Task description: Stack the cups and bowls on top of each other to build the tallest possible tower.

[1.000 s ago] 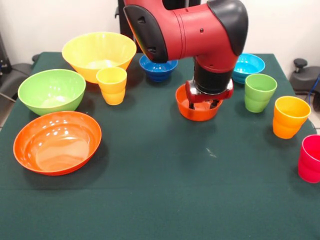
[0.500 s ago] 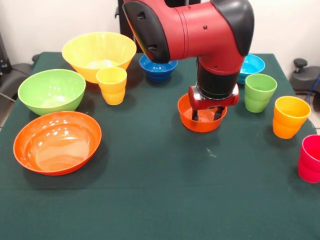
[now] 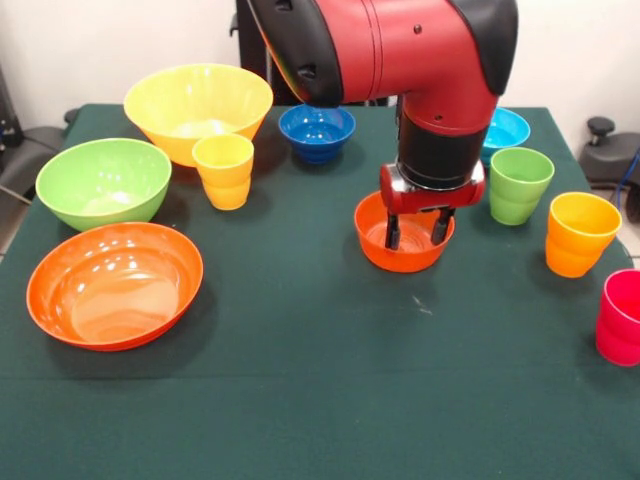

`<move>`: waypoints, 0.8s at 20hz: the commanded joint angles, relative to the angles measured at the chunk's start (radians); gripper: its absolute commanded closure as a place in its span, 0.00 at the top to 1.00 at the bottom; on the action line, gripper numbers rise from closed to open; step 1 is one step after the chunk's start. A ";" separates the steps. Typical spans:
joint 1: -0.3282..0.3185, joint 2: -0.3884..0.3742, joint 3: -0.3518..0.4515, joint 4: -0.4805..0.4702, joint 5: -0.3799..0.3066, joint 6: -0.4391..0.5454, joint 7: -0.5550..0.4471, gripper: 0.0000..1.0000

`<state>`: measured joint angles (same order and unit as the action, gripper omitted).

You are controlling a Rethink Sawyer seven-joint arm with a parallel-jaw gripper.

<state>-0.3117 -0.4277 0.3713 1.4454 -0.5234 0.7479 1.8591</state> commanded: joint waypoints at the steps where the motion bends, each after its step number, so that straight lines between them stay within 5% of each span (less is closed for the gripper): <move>1: -0.044 0.032 0.061 -0.035 -0.086 -0.015 -0.229 1.00; 16: -0.063 0.077 0.085 -0.071 -0.137 -0.043 -0.238 1.00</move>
<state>-0.3665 -0.4041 0.3923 1.4354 -0.5642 0.7477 1.8591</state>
